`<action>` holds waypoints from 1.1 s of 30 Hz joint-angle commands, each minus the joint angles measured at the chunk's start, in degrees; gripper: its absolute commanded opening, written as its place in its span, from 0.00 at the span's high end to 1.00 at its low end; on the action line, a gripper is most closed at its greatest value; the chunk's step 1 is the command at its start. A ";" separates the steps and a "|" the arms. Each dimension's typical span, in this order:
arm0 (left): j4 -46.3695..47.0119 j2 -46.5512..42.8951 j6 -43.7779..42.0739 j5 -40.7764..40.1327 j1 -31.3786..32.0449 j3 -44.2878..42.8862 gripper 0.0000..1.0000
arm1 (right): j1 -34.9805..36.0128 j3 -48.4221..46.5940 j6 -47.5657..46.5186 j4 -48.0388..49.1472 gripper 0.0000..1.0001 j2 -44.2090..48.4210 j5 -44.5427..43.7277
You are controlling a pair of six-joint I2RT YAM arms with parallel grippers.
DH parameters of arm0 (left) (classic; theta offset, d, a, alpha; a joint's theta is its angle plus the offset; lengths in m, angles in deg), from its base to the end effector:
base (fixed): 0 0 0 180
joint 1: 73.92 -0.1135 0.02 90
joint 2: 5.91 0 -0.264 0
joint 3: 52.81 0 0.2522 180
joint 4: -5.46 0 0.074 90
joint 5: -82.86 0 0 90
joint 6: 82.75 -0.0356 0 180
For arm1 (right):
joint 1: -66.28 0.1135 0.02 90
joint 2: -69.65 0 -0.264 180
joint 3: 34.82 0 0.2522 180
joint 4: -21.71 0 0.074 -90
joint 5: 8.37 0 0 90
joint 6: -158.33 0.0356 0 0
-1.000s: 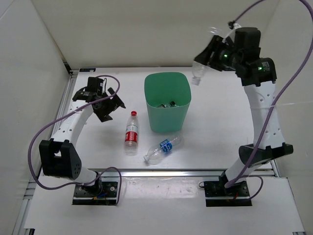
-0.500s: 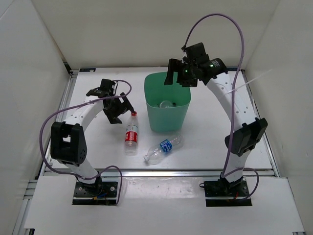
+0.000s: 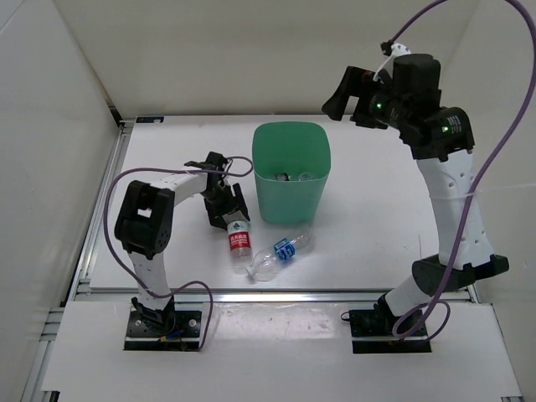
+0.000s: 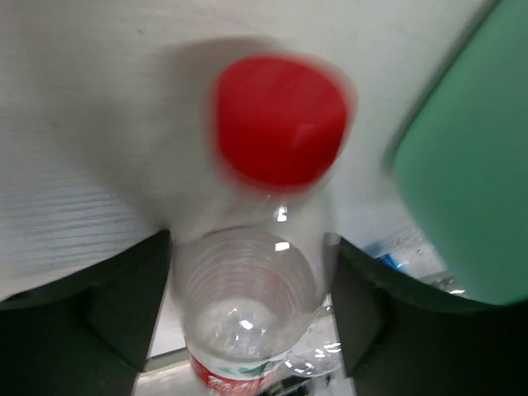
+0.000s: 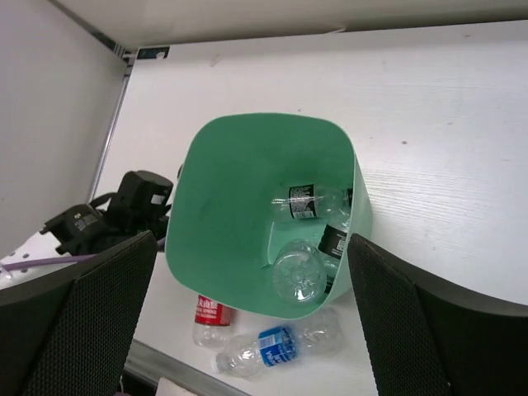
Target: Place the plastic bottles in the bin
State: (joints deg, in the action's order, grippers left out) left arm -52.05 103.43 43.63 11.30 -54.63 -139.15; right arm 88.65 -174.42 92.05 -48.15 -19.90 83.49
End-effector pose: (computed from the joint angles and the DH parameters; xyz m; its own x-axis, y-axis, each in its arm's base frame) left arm 0.3336 -0.1287 0.1578 -0.9646 -0.2585 0.0523 -0.2602 0.9003 -0.3490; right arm 0.2612 0.1088 0.5337 -0.4513 0.2490 -0.8569 -0.2480 0.8874 0.3885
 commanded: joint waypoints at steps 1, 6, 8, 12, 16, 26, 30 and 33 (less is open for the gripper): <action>-0.19 -0.44 -1.84 -0.32 0.66 -1.07 0.20 | -2.50 -0.28 -1.23 -2.08 0.00 -0.09 -0.46; -5.02 -4.39 -0.62 -6.82 0.66 -7.81 0.63 | -5.14 0.95 -1.23 -2.09 0.00 0.97 1.55; -8.18 -7.02 1.32 -10.42 0.14 -12.39 0.63 | -5.67 2.00 -1.23 -2.09 0.00 1.49 1.56; -14.44 -13.87 4.40 -17.90 -1.01 -31.51 0.63 | -6.29 3.93 -1.23 -2.09 0.00 2.02 2.61; -13.11 -13.20 2.12 -17.29 0.39 -46.74 0.60 | -6.81 7.44 -0.70 -2.09 0.00 2.55 3.14; -9.16 -2.74 -2.36 -15.80 9.71 -61.18 0.51 | -8.48 9.74 -0.70 -1.56 0.00 4.30 3.67; -9.16 1.75 -3.77 -15.27 13.66 -63.22 0.33 | -8.48 11.58 -0.70 -1.56 0.00 5.54 3.67; -9.87 1.23 -5.00 -15.79 14.20 -63.22 0.00 | -8.48 12.20 -1.23 -1.56 0.00 6.94 3.14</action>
State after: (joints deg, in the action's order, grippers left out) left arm -61.14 107.91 40.79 -4.74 -41.37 -201.12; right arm 80.39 -162.40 91.88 -50.68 -15.34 86.49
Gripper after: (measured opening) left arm 0.958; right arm 0.998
